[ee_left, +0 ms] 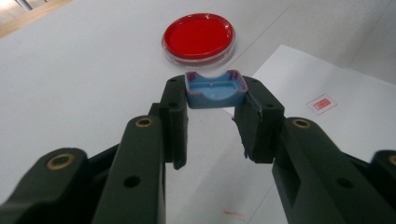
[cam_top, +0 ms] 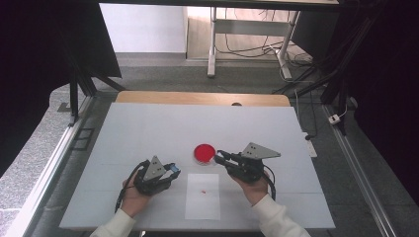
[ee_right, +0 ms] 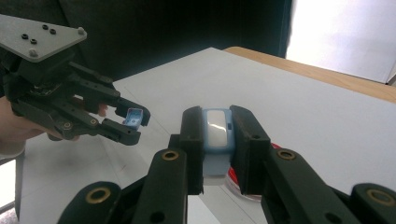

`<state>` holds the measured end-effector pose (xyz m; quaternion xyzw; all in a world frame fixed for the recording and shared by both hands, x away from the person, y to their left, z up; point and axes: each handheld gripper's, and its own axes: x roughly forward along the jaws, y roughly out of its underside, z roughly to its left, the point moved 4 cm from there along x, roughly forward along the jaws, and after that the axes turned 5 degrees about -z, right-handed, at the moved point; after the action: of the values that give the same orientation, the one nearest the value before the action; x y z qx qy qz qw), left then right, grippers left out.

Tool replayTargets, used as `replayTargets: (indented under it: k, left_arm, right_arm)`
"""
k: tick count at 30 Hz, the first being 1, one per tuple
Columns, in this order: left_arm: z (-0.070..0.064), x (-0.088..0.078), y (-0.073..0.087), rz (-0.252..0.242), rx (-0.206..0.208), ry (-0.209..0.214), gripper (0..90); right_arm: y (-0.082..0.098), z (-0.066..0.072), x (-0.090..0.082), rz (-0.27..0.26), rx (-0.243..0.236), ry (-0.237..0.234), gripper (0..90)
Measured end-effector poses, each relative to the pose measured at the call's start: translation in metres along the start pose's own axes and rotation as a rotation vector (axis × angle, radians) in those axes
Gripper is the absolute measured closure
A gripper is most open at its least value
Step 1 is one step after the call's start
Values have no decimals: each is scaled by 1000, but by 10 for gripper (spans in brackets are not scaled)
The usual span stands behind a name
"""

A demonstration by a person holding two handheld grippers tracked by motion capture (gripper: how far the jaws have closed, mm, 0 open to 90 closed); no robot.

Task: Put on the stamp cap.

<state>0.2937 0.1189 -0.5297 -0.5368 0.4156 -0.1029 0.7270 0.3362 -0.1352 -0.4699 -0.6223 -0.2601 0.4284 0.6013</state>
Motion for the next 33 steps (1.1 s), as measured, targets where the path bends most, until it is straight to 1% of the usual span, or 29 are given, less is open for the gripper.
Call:
replayTargets:
  k: [3,5,12,15,18,22,29,31,33]
  left_arm:
    - [-3,4,-4,-2,5,12,649]
    - [-6,7,-7,-8,2,24,649]
    - [-16,21,-19,-13,24,53,649]
    - [-19,27,-21,-15,32,52,649]
    - [-21,31,-23,-15,31,53,649]
    - [-24,36,-25,-13,42,62,649]
    - [-29,43,-27,-9,57,67,649]
    - [-30,45,-27,-6,73,65,649]
    - [-32,46,-27,-4,73,68,649]
  right_arm:
    - [1,1,1,3,5,-2,755]
    - [1,2,2,3,3,-4,755]
    - [0,3,3,-3,3,-7,755]
    - [0,2,2,-4,4,-6,754]
    - [0,2,2,-4,3,-6,754]
    - [0,2,3,-5,5,-7,755]
    - [1,2,4,-1,6,-6,755]
    - [1,2,5,1,10,-8,755]
    - [2,3,6,3,8,-10,755]
